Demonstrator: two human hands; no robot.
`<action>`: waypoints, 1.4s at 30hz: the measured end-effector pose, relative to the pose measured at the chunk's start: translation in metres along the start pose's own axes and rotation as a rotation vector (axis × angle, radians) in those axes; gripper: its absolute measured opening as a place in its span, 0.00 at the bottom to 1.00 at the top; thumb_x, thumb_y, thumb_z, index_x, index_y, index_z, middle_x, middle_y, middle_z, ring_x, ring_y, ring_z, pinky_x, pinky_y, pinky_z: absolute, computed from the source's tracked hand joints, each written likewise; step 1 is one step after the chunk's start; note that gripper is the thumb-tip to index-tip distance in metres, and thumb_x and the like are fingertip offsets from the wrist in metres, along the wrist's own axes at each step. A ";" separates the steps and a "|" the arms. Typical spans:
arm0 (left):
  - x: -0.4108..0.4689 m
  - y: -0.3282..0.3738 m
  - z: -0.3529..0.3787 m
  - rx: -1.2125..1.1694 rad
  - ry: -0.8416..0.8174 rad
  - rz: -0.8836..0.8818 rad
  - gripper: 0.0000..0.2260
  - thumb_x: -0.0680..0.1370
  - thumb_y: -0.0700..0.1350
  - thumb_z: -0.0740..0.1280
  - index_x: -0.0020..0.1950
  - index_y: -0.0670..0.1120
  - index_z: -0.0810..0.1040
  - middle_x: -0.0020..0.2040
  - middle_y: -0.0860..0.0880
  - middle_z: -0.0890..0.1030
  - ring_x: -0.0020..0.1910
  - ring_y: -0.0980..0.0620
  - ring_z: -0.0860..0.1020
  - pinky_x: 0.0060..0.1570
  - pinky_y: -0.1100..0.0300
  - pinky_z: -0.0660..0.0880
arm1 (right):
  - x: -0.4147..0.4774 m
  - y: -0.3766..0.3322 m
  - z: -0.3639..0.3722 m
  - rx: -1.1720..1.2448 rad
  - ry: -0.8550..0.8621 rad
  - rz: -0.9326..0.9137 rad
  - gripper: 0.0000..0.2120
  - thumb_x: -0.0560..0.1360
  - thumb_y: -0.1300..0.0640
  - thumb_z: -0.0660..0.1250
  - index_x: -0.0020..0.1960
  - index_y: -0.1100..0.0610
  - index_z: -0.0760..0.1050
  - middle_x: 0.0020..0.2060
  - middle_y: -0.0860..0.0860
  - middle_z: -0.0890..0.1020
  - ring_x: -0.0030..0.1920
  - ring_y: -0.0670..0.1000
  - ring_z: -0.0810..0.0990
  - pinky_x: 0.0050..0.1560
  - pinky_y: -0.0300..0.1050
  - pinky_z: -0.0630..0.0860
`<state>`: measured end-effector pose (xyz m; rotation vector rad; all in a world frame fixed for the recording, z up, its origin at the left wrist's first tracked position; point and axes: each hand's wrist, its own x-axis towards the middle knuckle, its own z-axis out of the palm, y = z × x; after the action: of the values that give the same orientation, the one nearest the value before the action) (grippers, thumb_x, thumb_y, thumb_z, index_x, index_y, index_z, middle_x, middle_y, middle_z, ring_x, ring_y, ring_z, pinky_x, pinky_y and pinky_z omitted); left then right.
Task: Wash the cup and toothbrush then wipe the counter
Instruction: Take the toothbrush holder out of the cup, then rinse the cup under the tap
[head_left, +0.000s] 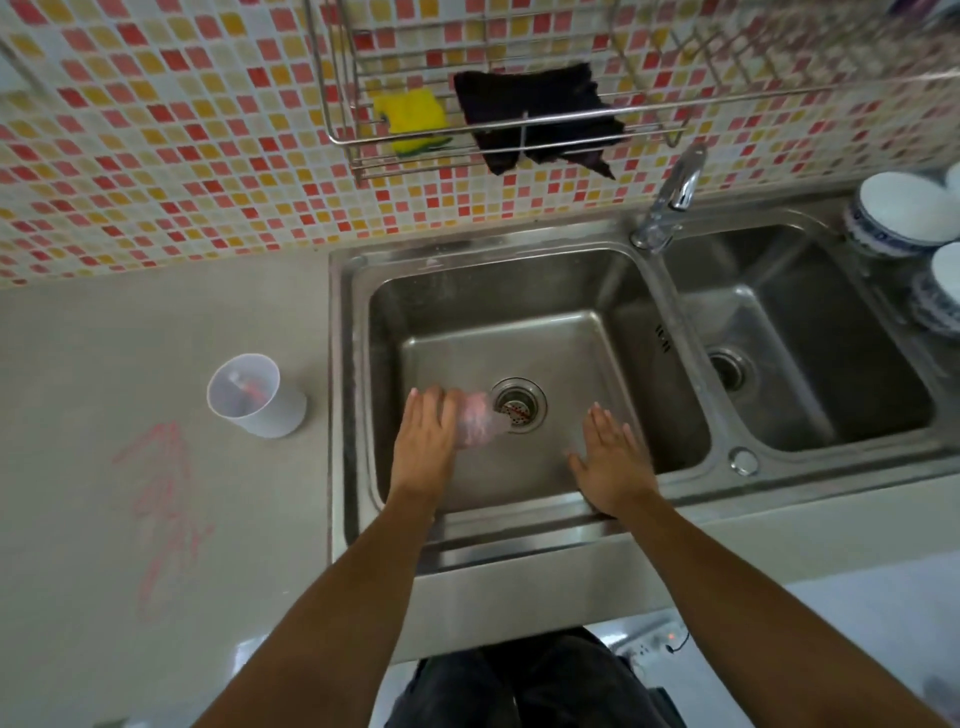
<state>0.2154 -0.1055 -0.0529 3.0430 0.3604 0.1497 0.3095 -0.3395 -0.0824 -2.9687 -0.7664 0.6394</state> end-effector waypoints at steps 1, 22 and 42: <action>0.002 -0.002 0.002 0.053 -0.022 0.005 0.36 0.58 0.37 0.79 0.63 0.42 0.67 0.56 0.42 0.73 0.57 0.44 0.72 0.72 0.49 0.63 | 0.000 0.000 0.000 -0.001 -0.005 -0.002 0.33 0.81 0.42 0.45 0.77 0.60 0.40 0.77 0.55 0.41 0.77 0.52 0.40 0.71 0.48 0.35; 0.041 0.003 -0.022 0.490 -0.211 0.146 0.44 0.61 0.44 0.77 0.70 0.42 0.56 0.66 0.40 0.69 0.67 0.40 0.70 0.74 0.43 0.49 | 0.000 0.003 0.001 0.104 0.002 -0.031 0.37 0.80 0.39 0.49 0.77 0.59 0.38 0.77 0.54 0.40 0.77 0.52 0.39 0.76 0.53 0.40; 0.168 0.143 -0.063 -0.412 -0.038 -0.191 0.40 0.65 0.56 0.77 0.70 0.47 0.63 0.66 0.48 0.70 0.66 0.48 0.67 0.70 0.51 0.59 | 0.123 0.094 -0.206 0.979 0.337 0.210 0.20 0.82 0.48 0.55 0.70 0.58 0.65 0.65 0.58 0.73 0.64 0.59 0.72 0.53 0.42 0.65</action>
<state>0.4044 -0.2002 0.0369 2.5873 0.5391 0.1353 0.5316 -0.3463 0.0490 -2.1454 -0.0501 0.3404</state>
